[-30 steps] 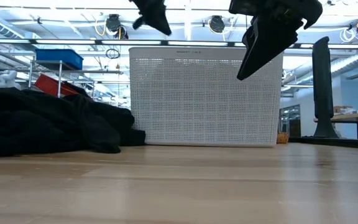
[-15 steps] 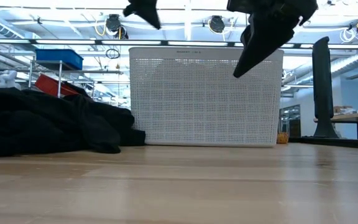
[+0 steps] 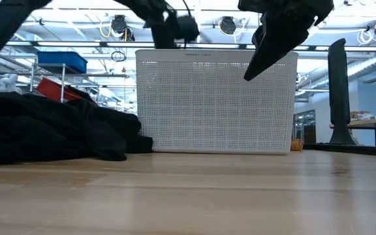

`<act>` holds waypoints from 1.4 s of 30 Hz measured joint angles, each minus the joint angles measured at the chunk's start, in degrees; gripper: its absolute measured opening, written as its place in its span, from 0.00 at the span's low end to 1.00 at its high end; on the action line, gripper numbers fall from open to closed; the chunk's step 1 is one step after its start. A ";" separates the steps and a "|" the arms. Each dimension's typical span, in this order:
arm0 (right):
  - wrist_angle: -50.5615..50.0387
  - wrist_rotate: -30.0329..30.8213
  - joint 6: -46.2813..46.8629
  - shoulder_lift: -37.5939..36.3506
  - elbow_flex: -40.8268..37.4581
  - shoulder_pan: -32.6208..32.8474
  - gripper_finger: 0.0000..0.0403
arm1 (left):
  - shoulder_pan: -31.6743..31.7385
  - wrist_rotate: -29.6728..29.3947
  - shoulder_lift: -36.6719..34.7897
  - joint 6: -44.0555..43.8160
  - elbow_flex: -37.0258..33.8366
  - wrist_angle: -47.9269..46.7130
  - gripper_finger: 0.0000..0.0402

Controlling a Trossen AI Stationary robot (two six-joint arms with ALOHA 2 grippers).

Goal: Sort clothes
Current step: Put the black boxer into the white bin, then put the black shirt into the white bin

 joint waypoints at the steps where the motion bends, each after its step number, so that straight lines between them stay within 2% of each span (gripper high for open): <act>1: -0.18 0.00 -0.08 0.00 0.00 0.00 0.50 | 0.29 -1.37 0.81 -0.03 0.00 -2.30 0.00; 5: -0.83 0.02 -0.25 -0.02 0.00 0.00 0.50 | -0.31 -5.46 0.84 0.30 0.00 -4.96 0.00; 14: -1.06 0.02 -0.25 0.00 0.00 0.00 0.50 | -3.17 -5.90 -8.75 1.32 3.97 -2.50 0.00; 19: -1.09 0.02 0.34 -0.02 0.00 0.00 0.50 | -4.63 -5.95 -15.91 -2.84 4.34 -2.35 0.00; 21: -1.13 0.00 0.64 -0.01 0.00 0.00 0.50 | -5.98 -3.49 -18.68 -3.81 4.35 -2.99 0.00; 25: -1.11 0.00 0.79 0.00 0.00 0.00 0.50 | -11.88 2.63 -22.49 -6.77 4.39 -8.47 0.00; 33: -1.09 -0.01 3.55 0.00 0.00 0.11 0.50 | -29.11 4.24 -23.57 -16.52 4.37 -24.33 0.00; 36: -1.07 -0.62 5.66 -0.02 0.00 0.11 0.50 | -35.75 6.99 -23.24 -18.00 3.08 -24.28 0.00; 42: -1.07 -8.03 7.55 0.00 0.00 0.11 0.50 | -46.03 10.49 -23.22 -18.21 -3.51 -20.91 0.03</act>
